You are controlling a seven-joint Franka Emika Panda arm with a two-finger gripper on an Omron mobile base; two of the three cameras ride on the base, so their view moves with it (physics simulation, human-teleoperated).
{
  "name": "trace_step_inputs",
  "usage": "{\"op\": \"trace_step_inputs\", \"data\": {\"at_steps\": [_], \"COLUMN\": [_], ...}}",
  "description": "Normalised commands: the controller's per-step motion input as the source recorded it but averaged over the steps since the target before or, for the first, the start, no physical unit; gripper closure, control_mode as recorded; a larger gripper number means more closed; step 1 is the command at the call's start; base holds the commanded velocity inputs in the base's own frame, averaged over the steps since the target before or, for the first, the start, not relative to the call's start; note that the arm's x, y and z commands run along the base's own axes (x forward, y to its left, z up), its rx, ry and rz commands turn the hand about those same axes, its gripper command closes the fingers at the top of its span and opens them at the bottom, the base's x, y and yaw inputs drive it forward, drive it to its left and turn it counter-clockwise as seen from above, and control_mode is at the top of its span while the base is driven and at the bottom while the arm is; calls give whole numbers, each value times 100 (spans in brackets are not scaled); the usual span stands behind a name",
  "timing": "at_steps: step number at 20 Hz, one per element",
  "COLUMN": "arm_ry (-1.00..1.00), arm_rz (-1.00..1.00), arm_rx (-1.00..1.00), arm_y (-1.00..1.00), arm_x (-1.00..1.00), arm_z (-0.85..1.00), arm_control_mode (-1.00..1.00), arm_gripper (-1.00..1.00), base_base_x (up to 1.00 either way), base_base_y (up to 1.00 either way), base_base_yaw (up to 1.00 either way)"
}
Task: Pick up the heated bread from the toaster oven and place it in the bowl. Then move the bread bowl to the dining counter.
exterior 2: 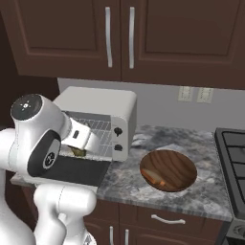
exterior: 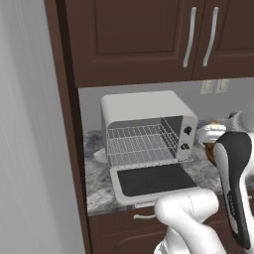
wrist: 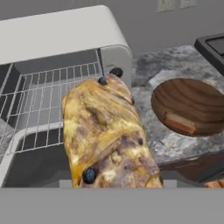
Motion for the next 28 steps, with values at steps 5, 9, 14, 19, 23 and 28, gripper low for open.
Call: {"op": "trace_step_inputs", "data": {"at_steps": [5, 9, 14, 19, 23, 28], "arm_ry": [1, 7, 3, 9, 13, 5], "arm_rz": [-19, -18, -10, -4, -6, -9], "arm_rx": [0, 0, 0, 0, 0, 0], "arm_y": [-100, -100, -99, -82, -36, -4], "arm_x": [-4, 38, 48, 33, 24, 42], "arm_z": [4, -18, -56, -57, -58, -42], "arm_control_mode": [-100, -100, -100, -100, -100, -100], "arm_gripper": [100, 100, 100, 100, 100, 100], "base_base_x": [0, 0, 0, 0, 0, 0], "base_base_y": [0, 0, 0, 0, 0, 0], "base_base_yaw": [0, 0, 0, 0, 0, 0]}}
